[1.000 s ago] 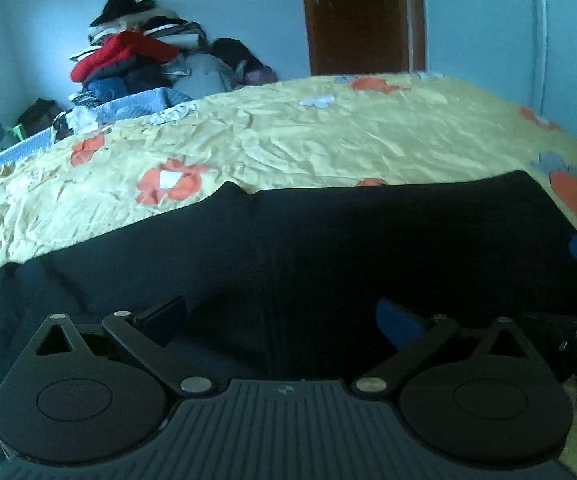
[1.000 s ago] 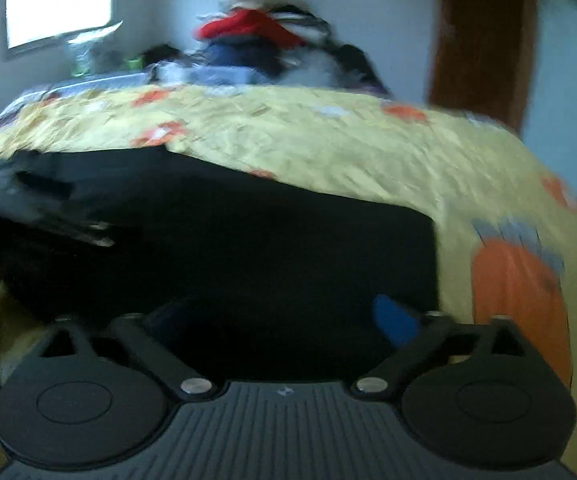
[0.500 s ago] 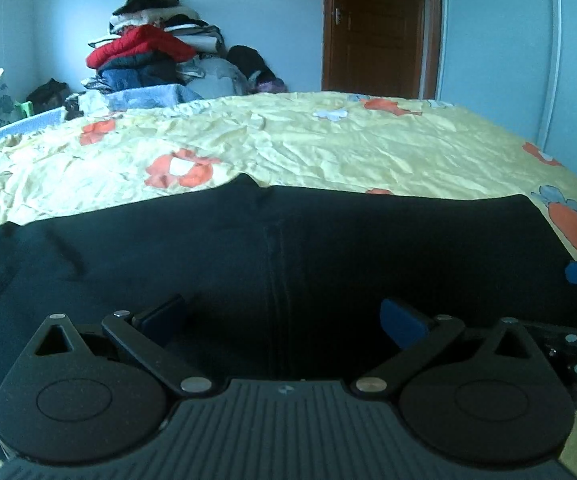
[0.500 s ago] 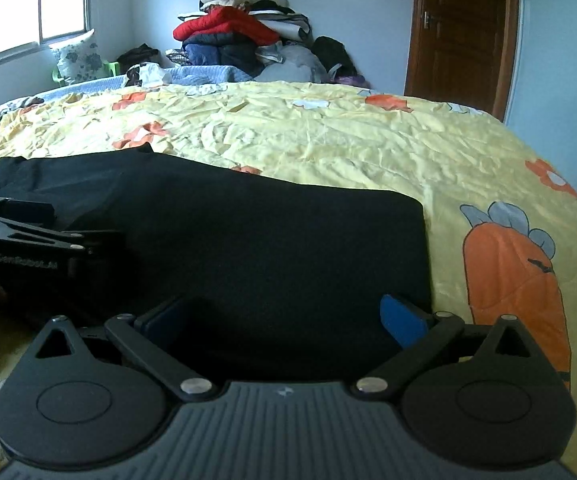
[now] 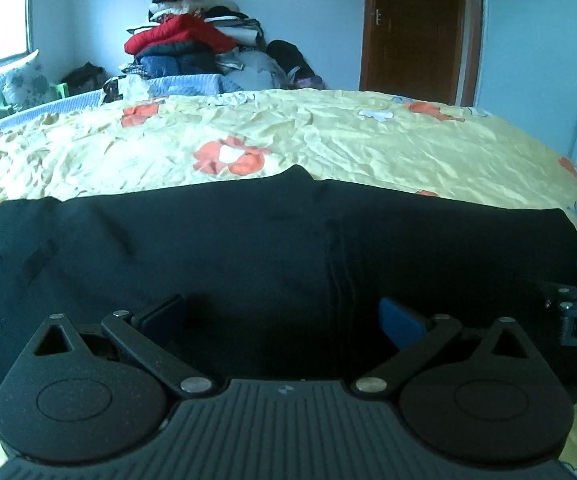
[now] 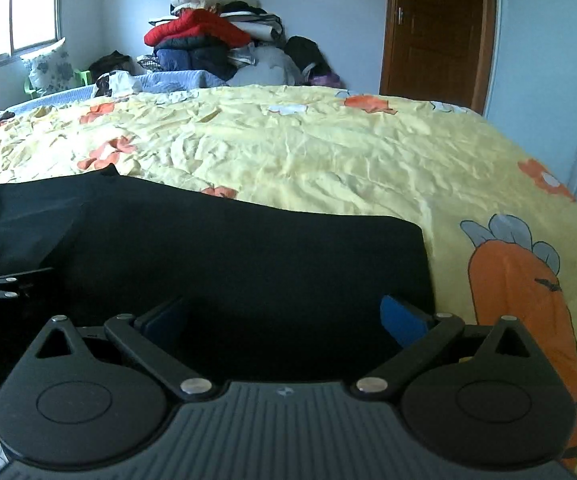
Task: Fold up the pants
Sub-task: 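Press and smooth the folded trousers flat with both tools, then grasp the black trousers' edge with the right tool while the left tool grasps beside it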
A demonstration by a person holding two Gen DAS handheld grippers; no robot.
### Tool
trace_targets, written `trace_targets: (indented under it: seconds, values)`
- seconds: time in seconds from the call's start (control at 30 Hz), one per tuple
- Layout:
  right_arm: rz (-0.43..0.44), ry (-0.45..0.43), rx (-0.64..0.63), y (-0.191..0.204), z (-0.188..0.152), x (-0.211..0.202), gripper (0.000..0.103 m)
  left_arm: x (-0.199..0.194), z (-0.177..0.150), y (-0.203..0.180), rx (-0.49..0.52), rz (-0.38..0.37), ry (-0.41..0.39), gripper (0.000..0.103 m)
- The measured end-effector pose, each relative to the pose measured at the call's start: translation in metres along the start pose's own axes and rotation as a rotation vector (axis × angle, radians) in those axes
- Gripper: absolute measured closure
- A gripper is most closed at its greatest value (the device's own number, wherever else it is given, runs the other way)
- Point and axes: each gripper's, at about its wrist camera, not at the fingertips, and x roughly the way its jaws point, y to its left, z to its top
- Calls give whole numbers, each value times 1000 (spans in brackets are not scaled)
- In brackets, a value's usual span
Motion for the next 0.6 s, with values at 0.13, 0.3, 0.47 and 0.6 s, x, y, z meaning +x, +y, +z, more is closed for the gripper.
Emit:
trace_targets:
  seconds: [0.13,0.3,0.47,0.6]
  values:
    - [1,-1,2,1,0,0,0,0,-1,-1,2,3,-1,0]
    - [0,1,0,2,0,-1,0,-2,-2,1,-9,-11,-2,0]
    - [-34,12,21,6,2,-13,0,-17,-2,8,-16,-17,3,0]
    - [-3,-22,1,13,22,-11,0,-13,-1,4,38,-7,48,0]
